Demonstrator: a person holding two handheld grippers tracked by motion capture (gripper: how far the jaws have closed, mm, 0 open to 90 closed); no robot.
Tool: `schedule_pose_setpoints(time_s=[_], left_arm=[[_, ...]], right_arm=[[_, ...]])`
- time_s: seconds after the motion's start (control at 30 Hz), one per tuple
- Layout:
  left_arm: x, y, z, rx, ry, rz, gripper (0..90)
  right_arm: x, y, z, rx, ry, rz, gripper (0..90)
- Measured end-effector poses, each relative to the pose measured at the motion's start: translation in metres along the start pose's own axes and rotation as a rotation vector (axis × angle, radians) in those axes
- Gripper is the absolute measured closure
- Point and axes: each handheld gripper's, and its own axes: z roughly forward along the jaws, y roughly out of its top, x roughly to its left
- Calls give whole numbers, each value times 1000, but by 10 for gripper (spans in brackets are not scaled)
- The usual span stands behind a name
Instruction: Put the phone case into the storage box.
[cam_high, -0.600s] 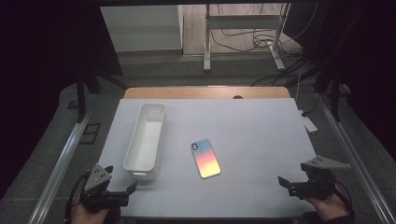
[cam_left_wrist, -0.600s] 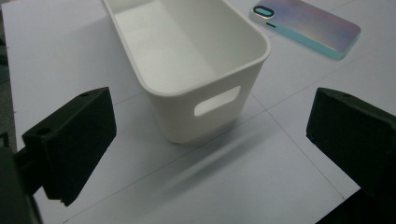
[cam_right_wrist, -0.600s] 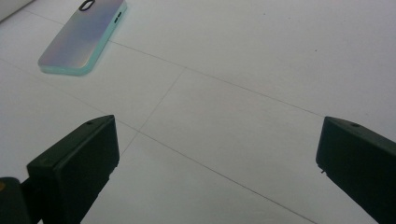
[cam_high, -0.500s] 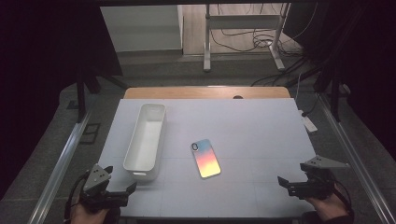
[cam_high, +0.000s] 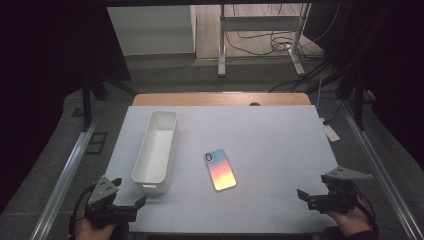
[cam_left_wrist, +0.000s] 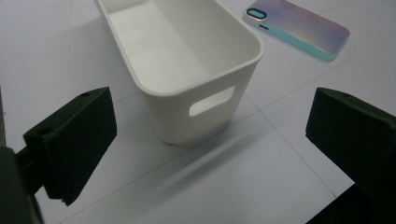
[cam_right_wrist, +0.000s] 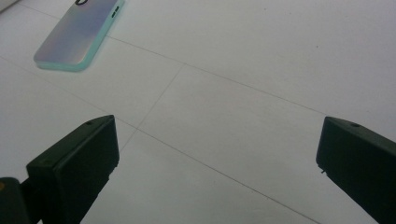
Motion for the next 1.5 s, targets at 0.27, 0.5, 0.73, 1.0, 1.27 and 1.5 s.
schedule_pose_setpoints(time_s=[0.27,0.5,0.73,1.0,1.27,1.5], left_arm=[[1,0,-1,-6,-7,-4,26],[0,0,-1,-3,-6,0,26],[1,0,0,-2,-7,0,27],[0,0,0,-1,-5,2,27],[0,0,0,2,-5,5,28],[0,0,0,4,-3,7,28]], right_arm=[[2,1,1,9,7,-21,0],[3,2,3,26,17,-39,0],[3,2,4,34,22,-39,0],[6,6,7,40,29,-52,0],[8,10,10,45,35,-66,0],[10,15,13,53,47,-75,0]])
